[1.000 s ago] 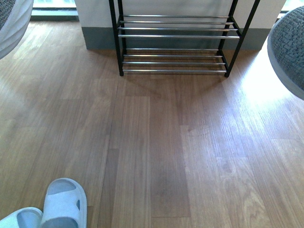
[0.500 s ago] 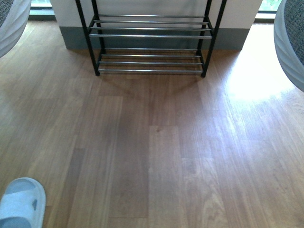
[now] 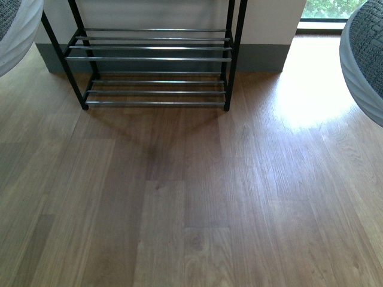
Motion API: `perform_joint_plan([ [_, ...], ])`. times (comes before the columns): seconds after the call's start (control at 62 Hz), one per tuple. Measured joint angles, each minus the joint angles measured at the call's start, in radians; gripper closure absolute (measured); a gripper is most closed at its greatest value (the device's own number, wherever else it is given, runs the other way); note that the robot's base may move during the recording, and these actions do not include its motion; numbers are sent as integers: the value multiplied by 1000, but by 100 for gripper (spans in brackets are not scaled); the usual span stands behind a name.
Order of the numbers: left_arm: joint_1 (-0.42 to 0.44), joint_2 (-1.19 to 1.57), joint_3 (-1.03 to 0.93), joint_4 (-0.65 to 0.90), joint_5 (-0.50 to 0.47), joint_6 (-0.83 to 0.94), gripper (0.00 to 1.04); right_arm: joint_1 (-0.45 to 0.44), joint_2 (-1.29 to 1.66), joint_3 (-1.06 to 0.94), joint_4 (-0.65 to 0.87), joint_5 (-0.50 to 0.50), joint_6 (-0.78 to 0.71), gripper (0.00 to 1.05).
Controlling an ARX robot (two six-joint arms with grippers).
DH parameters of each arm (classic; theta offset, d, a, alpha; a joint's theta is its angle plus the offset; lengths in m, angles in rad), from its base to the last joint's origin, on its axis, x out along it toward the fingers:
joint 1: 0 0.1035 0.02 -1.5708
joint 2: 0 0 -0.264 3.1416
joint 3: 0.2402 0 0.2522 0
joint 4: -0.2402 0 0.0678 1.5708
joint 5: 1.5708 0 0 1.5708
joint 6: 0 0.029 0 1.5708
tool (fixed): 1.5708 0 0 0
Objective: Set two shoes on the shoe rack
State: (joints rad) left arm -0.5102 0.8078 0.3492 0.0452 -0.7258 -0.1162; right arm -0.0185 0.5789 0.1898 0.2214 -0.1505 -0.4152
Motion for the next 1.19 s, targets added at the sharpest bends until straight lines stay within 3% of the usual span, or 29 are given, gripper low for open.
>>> perform_joint_plan([
  [1.194,1,0,0,0,-1,0,103,0,0,0,0,4,0,104],
])
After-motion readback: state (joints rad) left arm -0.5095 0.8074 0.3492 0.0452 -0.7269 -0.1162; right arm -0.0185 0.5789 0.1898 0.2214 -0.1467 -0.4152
